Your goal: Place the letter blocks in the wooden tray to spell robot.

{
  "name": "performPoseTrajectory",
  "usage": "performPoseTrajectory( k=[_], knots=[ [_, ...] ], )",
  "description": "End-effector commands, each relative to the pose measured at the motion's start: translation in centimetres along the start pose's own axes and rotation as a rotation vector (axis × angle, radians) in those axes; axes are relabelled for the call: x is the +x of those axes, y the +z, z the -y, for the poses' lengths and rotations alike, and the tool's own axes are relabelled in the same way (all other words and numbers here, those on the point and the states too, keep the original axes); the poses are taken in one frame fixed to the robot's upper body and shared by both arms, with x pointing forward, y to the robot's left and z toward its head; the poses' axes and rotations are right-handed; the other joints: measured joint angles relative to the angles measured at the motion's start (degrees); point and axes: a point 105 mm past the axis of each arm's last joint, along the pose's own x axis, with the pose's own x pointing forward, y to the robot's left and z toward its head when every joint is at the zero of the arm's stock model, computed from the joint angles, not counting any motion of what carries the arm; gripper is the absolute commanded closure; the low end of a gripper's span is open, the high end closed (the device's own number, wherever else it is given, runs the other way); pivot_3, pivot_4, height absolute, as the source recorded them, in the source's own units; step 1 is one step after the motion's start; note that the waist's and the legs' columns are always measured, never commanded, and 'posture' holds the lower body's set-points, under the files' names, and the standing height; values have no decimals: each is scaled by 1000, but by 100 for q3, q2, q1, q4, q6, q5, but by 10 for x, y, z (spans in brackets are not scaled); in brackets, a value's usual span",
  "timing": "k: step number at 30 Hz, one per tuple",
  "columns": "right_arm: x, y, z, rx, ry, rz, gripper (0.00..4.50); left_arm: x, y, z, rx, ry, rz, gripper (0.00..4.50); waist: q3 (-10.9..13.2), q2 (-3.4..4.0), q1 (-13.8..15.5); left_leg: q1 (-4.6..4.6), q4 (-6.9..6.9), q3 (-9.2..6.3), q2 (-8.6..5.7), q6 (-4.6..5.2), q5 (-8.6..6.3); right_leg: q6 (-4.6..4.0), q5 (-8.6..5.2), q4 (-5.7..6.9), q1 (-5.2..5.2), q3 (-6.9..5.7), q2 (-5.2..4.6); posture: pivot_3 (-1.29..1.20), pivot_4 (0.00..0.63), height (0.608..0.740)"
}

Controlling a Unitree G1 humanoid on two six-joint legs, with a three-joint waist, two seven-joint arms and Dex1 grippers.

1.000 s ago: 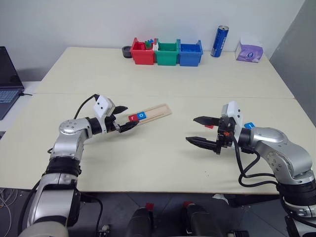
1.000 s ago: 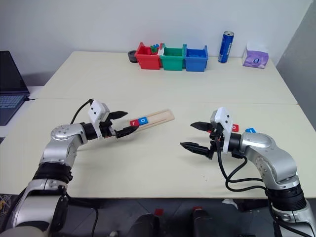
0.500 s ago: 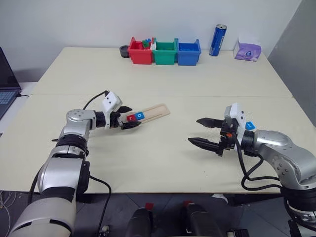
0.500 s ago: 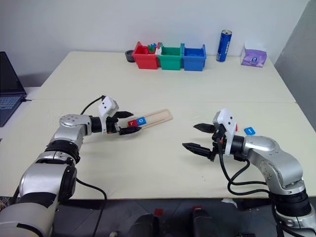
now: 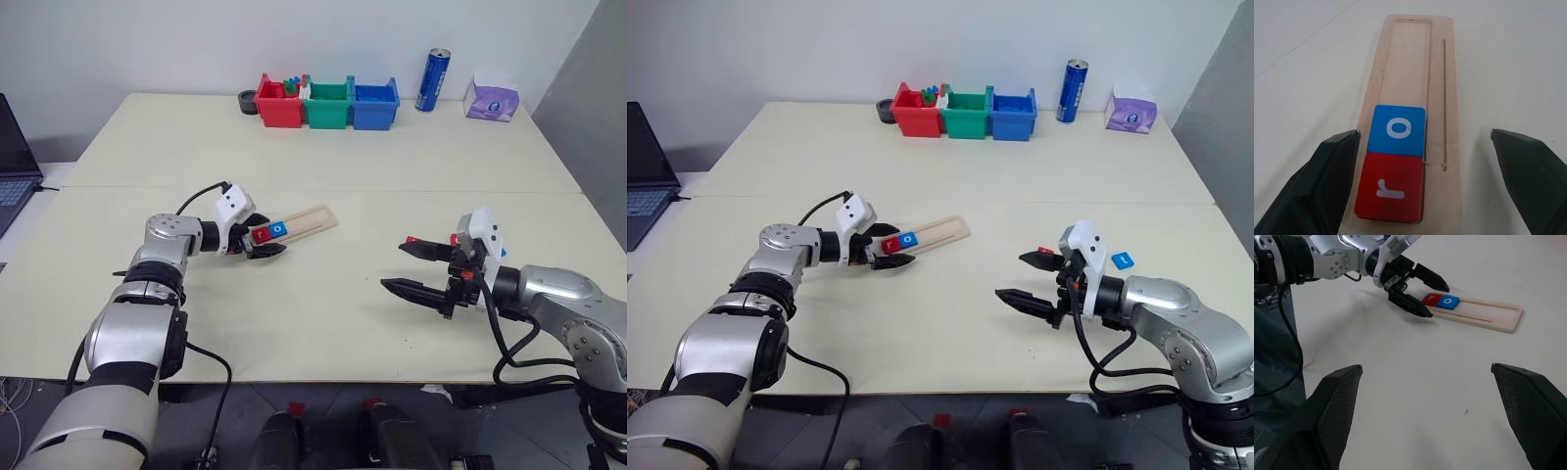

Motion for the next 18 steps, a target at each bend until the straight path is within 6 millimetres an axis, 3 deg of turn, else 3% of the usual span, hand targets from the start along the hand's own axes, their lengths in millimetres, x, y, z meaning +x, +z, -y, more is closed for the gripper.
performPoseTrajectory(
  k=[1, 18],
  knots=[
    [-3, 13, -6, -35, 16, 24, 17, -3, 19, -8, 60, 27, 39, 0, 0, 0, 0, 0, 0, 0, 0, 0, 0, 0, 0, 0, 0, 0, 0, 0, 150, 740],
    [-12, 18, -13, 16, 30, -6, 17, 0, 5, -7, 49, 62, 10, 0, 0, 0, 0, 0, 1, 0, 0, 0, 0, 0, 0, 2, 0, 0, 0, 0, 150, 740]
  ],
)
